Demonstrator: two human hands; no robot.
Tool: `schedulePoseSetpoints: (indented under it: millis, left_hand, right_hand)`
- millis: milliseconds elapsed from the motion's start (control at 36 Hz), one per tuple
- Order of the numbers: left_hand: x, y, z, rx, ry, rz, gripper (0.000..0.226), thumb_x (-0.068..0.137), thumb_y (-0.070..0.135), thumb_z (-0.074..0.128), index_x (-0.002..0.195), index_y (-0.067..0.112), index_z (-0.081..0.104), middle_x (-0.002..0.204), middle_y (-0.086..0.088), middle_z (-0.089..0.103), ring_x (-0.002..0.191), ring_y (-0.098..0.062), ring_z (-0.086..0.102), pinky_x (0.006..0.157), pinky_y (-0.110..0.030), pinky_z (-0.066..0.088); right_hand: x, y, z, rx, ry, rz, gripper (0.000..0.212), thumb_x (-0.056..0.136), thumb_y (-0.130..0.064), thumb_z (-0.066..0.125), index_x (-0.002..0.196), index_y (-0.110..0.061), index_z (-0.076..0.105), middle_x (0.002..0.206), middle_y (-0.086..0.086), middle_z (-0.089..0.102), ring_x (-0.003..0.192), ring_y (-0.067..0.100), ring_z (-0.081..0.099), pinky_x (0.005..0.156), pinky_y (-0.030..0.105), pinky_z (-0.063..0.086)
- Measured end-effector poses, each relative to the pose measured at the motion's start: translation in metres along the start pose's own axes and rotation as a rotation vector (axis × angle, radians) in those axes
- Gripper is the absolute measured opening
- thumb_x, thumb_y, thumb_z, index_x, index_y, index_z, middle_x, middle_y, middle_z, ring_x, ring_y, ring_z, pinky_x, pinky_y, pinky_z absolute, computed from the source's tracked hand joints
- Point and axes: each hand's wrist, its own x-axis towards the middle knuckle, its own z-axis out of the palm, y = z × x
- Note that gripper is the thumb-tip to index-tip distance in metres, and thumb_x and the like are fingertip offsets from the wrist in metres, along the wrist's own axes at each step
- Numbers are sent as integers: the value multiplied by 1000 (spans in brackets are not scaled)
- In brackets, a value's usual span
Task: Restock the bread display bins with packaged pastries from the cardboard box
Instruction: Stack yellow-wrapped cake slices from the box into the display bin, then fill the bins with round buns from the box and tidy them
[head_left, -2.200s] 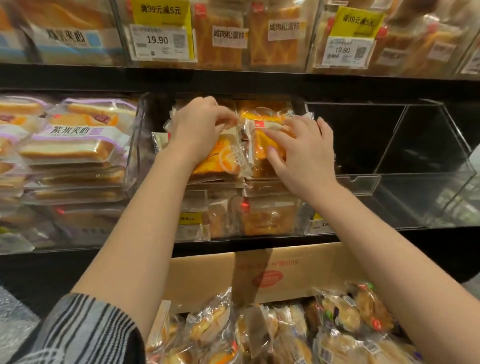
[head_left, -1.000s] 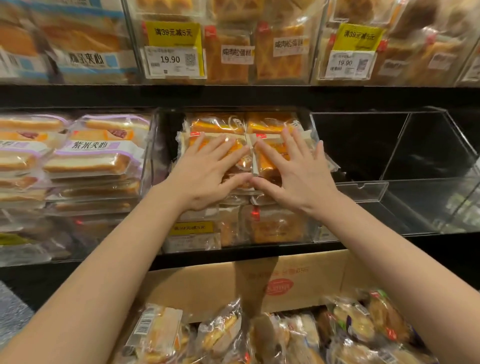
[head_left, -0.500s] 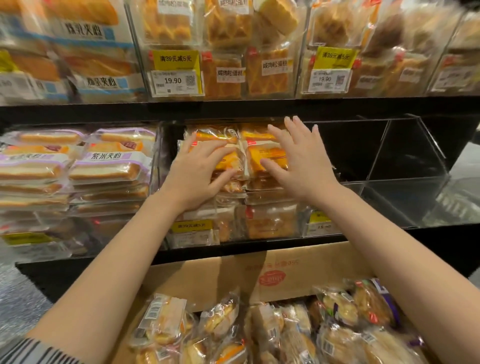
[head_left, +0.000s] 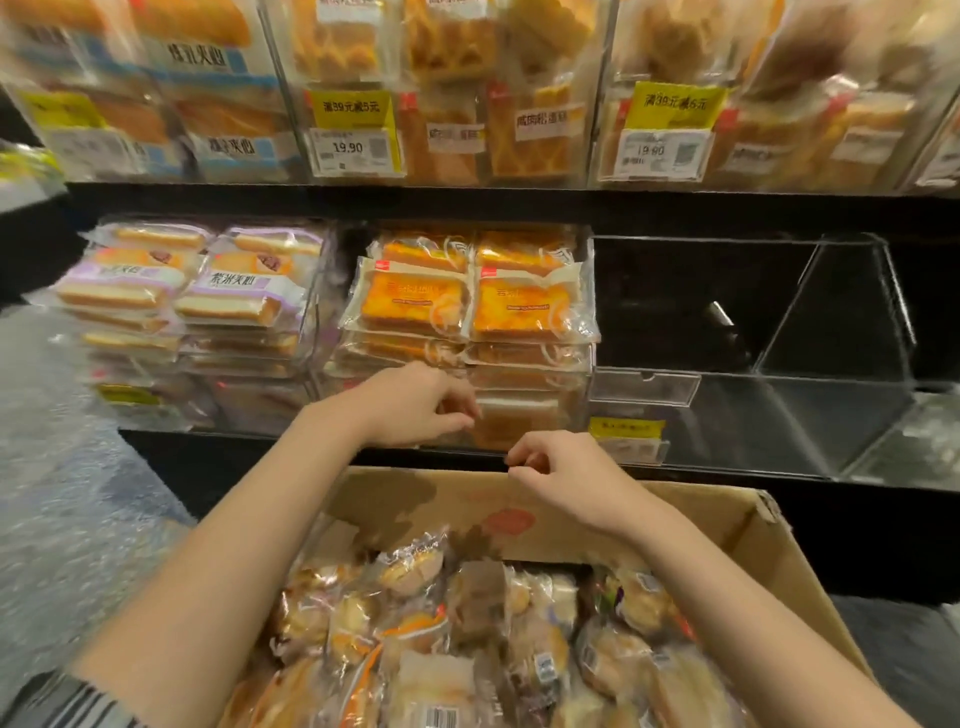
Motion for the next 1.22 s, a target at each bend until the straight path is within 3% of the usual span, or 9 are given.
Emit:
schedulePoseSetpoints:
  millis: [444,583,694,806,889,1000,1056,1139,1222]
  left_hand:
    - [-93,18,93,24,-547,-287,43,96,41,51,137,26,49,133,-1,57,118,-22,53,98,-30,41]
    - [-112,1,109,73,-664,-335,52,96,43,51,143,22,42,141,-6,48,125,-26,48,98,-34,39]
    - [-120,-6,112,60,-632,-314,56,96,43,51,146,21,37,145,-7,45,128,-26,45,99,-34,38]
    - [-122,-15,115,29,-655,-303,56,96,39,53,146,21,36,144,-7,45,128,-26,45,99,-34,38]
    - [-123,-26,117,-14,-646,-309,56,94,36,58,145,22,38,141,-5,47,123,-25,48,96,-32,39]
    - [-126,-43,121,-126,-565,-324,73,85,33,70,148,26,32,140,-5,49,121,-23,50,98,-32,40]
    - [-128,-50,120,-229,-506,-318,89,79,36,76,151,28,23,148,0,40,129,-20,44,100,-27,35]
    - [-130,-55,118,-406,-421,-283,102,71,43,80,151,29,20,151,7,34,135,-12,35,103,-22,29]
    - [-132,-56,115,-595,-396,-304,91,71,43,80,146,26,32,142,13,42,132,-8,39,106,-23,32]
  right_hand:
    - [-49,-16,121,-340,-421,-162,28,91,-19,53,117,-11,58,112,13,62,107,32,58,78,35,49]
    - [-55,-15,146,-409,-594,-149,52,88,-28,60,134,-13,43,121,12,57,110,30,56,68,32,43]
    - [-58,-8,177,-516,-654,-164,71,78,-42,72,132,-9,39,130,13,49,115,30,51,88,38,48]
    - [-59,-7,198,-633,-620,-170,112,76,-49,73,151,-3,4,151,19,25,134,34,34,107,44,38]
    - [-49,-4,211,-489,-531,-111,86,80,-37,72,144,-6,24,141,15,41,123,30,44,97,42,46]
    - [-33,-6,191,-28,-519,107,62,79,-24,74,123,-8,33,101,4,54,85,15,52,60,23,43]
    - [-23,-4,173,237,-517,192,41,80,-25,73,104,-7,45,88,4,54,76,10,50,61,20,43]
    - [-16,1,147,591,-634,270,48,72,-37,72,98,0,59,94,12,62,80,19,55,72,34,49]
    - [-11,-3,131,844,-758,308,34,72,-28,75,97,-10,61,91,6,64,72,19,57,57,28,44]
